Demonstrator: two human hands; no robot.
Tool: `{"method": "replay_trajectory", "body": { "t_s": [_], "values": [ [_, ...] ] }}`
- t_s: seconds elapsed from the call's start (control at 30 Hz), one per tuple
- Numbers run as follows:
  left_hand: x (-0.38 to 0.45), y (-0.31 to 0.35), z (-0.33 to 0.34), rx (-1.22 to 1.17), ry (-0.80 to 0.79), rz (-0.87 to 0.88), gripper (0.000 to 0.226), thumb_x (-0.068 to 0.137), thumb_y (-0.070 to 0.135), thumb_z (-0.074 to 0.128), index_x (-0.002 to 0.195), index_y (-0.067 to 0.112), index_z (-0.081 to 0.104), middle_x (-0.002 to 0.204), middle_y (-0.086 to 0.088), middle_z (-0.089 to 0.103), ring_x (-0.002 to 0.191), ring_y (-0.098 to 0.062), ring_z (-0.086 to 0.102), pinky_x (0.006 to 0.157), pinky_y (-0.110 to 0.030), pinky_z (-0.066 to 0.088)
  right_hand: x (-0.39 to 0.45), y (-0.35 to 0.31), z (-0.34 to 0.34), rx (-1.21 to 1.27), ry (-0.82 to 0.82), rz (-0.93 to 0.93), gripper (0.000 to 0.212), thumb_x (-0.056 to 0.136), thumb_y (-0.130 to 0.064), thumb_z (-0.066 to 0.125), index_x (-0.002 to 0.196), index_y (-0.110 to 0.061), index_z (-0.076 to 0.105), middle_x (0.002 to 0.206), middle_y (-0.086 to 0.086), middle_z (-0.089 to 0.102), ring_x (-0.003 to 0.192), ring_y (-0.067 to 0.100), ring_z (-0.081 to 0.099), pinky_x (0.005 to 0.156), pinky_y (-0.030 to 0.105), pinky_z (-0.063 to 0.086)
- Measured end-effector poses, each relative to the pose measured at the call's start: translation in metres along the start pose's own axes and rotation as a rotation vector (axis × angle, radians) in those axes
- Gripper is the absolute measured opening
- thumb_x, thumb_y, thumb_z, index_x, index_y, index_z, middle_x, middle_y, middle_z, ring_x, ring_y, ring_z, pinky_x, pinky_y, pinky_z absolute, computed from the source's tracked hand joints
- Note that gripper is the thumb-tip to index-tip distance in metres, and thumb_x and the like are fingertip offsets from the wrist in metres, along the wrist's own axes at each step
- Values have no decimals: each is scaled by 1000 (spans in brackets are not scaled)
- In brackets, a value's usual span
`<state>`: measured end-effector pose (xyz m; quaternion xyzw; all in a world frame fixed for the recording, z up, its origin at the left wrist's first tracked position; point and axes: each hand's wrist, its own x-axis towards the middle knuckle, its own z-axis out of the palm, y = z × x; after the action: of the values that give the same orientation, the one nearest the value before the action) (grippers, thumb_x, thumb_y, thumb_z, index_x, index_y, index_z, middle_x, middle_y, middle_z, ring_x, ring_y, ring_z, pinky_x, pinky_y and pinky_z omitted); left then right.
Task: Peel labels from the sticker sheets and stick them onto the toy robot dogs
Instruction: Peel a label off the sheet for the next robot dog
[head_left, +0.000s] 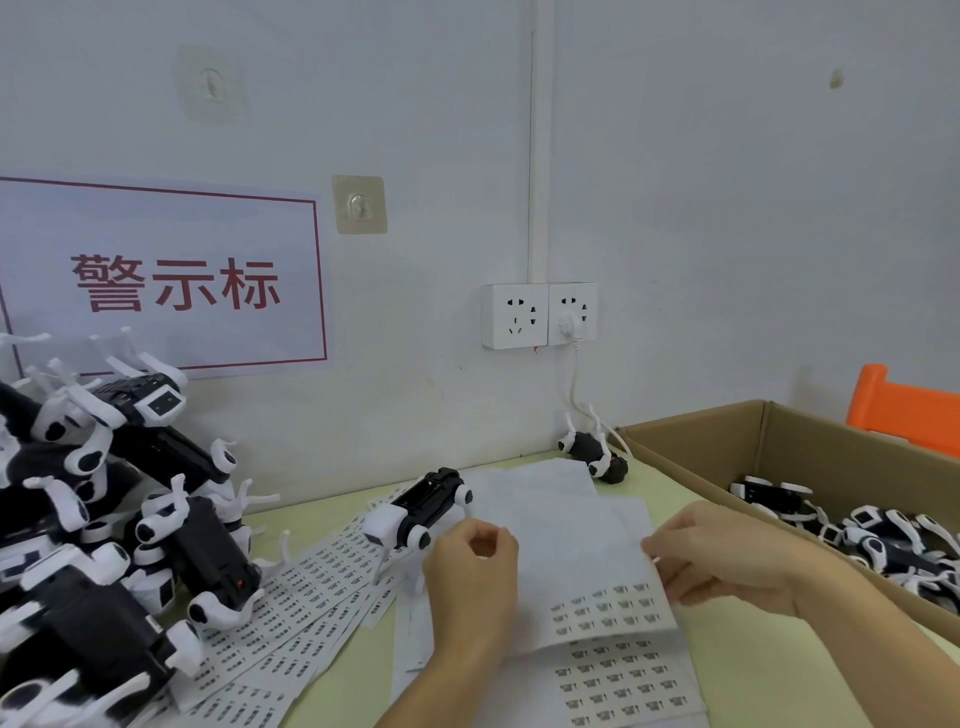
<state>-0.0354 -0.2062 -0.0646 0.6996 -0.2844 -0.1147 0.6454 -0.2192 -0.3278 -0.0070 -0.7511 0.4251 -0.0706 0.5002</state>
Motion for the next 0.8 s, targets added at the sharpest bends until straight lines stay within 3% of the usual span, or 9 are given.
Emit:
{"method": "replay_trajectory", "body": {
  "t_s": [0.1, 0.17, 0.3, 0.4, 0.47, 0.53, 0.6, 0.8],
  "values": [
    [1, -5, 0, 44, -29, -47, 21, 93, 14, 62, 73, 17, 69, 70, 3, 69, 56, -5, 57, 48, -15, 40, 0, 0, 1, -145, 283, -1, 19, 96, -16, 56, 91, -9, 73, 69, 2, 76, 58, 10, 69, 58, 22, 49],
    [-1, -5, -1, 103, -23, 33, 22, 94, 14, 62, 72, 17, 66, 67, 4, 66, 53, -5, 56, 47, -14, 38, 4, -4, 13, -185, 391, -67, 22, 94, -15, 54, 83, -13, 74, 60, -2, 72, 47, 7, 61, 54, 20, 45],
    [-7, -6, -2, 472, -29, 417, 20, 96, 22, 56, 76, 21, 57, 73, 9, 59, 62, -8, 52, 56, -20, 40, 9, -14, 54, 25, 211, -132, 23, 92, -16, 55, 85, -15, 77, 54, -4, 65, 41, 10, 46, 45, 18, 36],
    [-11, -4, -3, 638, -62, 586, 19, 100, 24, 50, 81, 24, 50, 76, 10, 49, 65, -11, 45, 58, -22, 33, 12, -17, 69, 240, 124, -113, 18, 91, -14, 60, 94, -8, 76, 55, 0, 60, 40, 10, 40, 40, 19, 31],
    [-12, -3, -3, 724, -91, 669, 20, 88, 15, 69, 73, 20, 56, 67, 9, 49, 54, -12, 46, 49, -25, 36, 12, -18, 69, 338, 105, -73, 18, 90, -11, 60, 95, -3, 75, 54, 1, 56, 40, 9, 37, 39, 19, 29],
    [-11, -5, -3, 766, -61, 814, 34, 61, 5, 89, 59, 17, 57, 53, 7, 48, 41, -13, 45, 35, -26, 35, 12, -18, 68, 411, 76, -44, 21, 90, -9, 57, 95, -1, 77, 53, 0, 53, 39, 9, 35, 39, 19, 28],
    [-10, -7, -3, 806, -28, 887, 42, 50, 3, 93, 54, 17, 54, 49, 6, 46, 38, -13, 44, 31, -24, 33, 12, -19, 68, 469, 46, -27, 23, 91, -8, 56, 95, 1, 77, 54, 0, 51, 39, 8, 34, 39, 19, 27],
    [-10, -9, -3, 821, 11, 957, 43, 49, 5, 94, 54, 17, 53, 49, 5, 47, 40, -14, 47, 31, -24, 33, 15, -16, 67, 538, -10, -5, 21, 88, -9, 61, 93, 2, 78, 55, 0, 50, 39, 6, 32, 38, 18, 28]
  ]
}}
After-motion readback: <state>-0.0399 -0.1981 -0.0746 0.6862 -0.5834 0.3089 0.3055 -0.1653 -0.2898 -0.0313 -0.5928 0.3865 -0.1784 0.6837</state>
